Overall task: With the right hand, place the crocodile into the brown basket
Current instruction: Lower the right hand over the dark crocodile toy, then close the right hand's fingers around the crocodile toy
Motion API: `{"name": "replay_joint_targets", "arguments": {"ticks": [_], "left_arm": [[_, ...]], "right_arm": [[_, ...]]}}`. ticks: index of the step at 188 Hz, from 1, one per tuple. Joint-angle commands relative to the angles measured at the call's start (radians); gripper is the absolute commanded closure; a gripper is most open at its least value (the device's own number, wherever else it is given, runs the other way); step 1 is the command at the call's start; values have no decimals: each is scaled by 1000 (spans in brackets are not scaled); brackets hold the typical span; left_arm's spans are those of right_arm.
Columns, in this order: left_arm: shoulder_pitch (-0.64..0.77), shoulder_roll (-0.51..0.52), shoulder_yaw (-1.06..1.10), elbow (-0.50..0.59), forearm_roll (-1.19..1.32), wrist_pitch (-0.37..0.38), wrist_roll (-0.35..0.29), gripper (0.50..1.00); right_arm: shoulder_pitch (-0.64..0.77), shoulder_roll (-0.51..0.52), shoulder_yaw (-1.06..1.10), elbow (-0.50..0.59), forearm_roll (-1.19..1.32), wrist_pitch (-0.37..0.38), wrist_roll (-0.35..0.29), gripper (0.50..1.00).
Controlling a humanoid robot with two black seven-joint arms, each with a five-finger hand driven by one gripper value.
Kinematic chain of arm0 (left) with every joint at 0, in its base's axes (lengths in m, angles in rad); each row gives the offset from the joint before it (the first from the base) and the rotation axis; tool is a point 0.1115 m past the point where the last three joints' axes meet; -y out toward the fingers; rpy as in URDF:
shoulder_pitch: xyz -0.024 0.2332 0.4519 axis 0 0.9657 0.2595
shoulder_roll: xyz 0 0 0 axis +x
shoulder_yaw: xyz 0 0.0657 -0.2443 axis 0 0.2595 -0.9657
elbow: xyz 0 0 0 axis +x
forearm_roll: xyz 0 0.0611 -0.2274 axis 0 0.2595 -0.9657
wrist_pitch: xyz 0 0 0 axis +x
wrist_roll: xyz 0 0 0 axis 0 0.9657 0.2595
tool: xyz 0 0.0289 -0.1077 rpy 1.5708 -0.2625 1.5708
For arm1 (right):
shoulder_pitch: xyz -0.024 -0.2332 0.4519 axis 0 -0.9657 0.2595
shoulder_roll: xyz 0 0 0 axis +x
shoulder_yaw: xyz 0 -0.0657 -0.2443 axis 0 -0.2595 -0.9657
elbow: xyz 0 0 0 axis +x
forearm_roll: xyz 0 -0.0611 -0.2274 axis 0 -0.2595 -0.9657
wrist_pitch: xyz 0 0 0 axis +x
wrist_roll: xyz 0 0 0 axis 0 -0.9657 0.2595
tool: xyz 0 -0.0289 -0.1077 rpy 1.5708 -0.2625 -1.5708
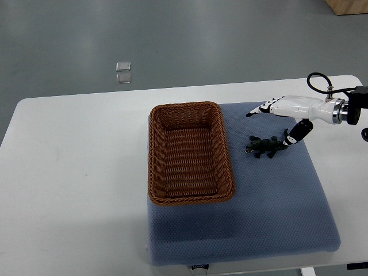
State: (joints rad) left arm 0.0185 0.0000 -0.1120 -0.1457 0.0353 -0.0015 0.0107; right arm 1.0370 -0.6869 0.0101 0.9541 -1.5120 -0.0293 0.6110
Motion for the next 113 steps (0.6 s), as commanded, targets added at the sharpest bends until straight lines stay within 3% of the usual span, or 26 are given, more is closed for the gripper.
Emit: {"name": "replay_joint_targets", "arguments": {"ticks": [1, 25, 61, 113], "left_arm": [[0, 0, 0, 0, 0, 0, 0, 500], [0, 0, 0, 0, 0, 0, 0, 500], [0, 0, 0, 0, 0, 0, 0, 500], [0, 0, 0, 0, 0, 0, 0, 500]], "right_arm": [[17, 1, -28, -1, -83, -66, 0, 572], [80, 9, -163, -8, -108, -110, 0, 572], [147, 30, -332, -17, -125, -241, 0, 572], [152, 121, -351, -90, -119, -238, 0, 572]]}}
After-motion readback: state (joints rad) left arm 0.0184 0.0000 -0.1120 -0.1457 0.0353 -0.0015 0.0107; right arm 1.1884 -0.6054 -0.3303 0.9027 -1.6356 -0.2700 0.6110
